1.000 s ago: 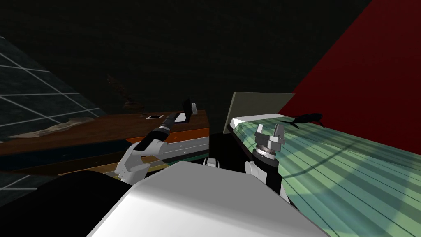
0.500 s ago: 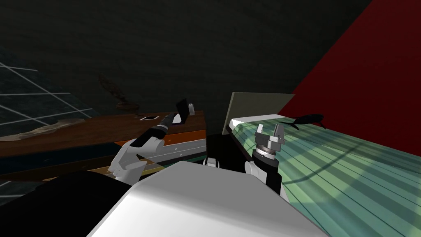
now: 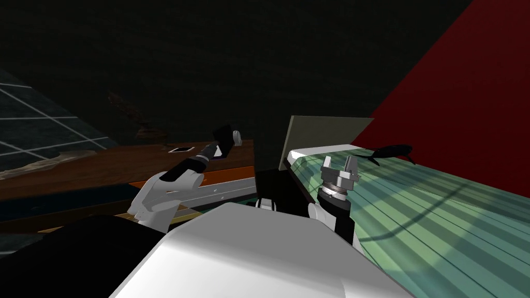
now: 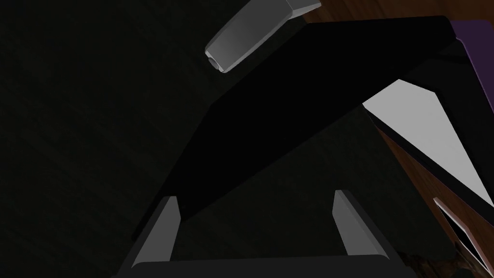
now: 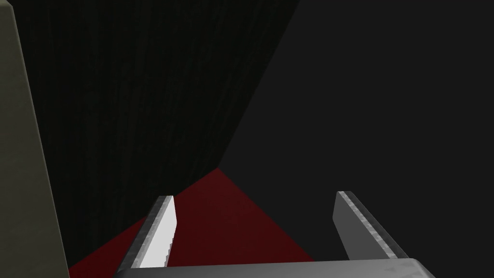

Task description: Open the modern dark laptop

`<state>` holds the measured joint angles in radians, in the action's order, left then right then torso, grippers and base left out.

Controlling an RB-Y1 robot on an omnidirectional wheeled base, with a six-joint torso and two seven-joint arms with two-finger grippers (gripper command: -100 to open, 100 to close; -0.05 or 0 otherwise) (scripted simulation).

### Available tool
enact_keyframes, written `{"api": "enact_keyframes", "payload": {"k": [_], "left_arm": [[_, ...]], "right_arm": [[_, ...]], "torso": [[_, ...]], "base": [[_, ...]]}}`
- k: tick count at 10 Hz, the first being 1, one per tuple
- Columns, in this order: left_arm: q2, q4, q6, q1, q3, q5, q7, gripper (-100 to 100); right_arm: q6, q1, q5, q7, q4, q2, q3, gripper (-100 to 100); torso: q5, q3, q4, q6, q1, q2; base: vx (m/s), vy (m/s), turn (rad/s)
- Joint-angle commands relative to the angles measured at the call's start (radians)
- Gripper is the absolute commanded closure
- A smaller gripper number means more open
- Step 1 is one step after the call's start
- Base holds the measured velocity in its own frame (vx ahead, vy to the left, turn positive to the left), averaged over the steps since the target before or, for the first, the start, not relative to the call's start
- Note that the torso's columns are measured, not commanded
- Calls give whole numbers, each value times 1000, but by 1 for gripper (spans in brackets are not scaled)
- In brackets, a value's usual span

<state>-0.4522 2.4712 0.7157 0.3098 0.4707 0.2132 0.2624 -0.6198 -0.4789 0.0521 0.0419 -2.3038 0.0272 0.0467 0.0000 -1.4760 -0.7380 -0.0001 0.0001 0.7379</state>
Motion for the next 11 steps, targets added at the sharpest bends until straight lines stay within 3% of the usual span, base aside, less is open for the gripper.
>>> {"api": "enact_keyframes", "payload": {"k": [1, 2, 3, 4, 5, 6, 7, 11], "left_arm": [[-21, 6, 54, -9, 16, 5, 5, -100], [-28, 8, 75, -13, 23, 8, 6, -100], [-23, 9, 59, -8, 20, 7, 5, -100], [-30, 28, 88, -10, 31, 13, 2, -100], [-28, 19, 75, -10, 26, 11, 3, -100], [-28, 20, 78, -10, 27, 11, 3, 100], [-9, 10, 81, -31, 34, 34, -34, 100], [29, -12, 88, -73, 47, 80, -107, 100]], "right_arm": [[0, 0, 0, 0, 0, 0, 0, 0], [0, 0, 0, 0, 0, 0, 0, 0], [0, 0, 0, 0, 0, 0, 0, 0], [0, 0, 0, 0, 0, 0, 0, 0], [0, 0, 0, 0, 0, 0, 0, 0], [0, 0, 0, 0, 0, 0, 0, 0], [0, 0, 0, 0, 0, 0, 0, 0], [0, 0, 0, 0, 0, 0, 0, 0]], "torso": [[0, 0, 0, 0, 0, 1], [0, 1, 0, 0, 1, 1], [0, 1, 0, 0, 1, 1], [1, 1, -1, 0, 2, 2], [1, 0, 0, 0, 2, 0], [0, 1, 0, 0, 1, 2], [0, 1, 0, 0, 0, 1], [0, 0, 0, 0, 0, 0]], "base": [[54, -63, 19], [51, -56, 2], [21, -28, 2], [58, 7, 1], [-1, -10, 22], [0, 0, 0], [-10, 28, 49], [-20, 49, 38]]}}
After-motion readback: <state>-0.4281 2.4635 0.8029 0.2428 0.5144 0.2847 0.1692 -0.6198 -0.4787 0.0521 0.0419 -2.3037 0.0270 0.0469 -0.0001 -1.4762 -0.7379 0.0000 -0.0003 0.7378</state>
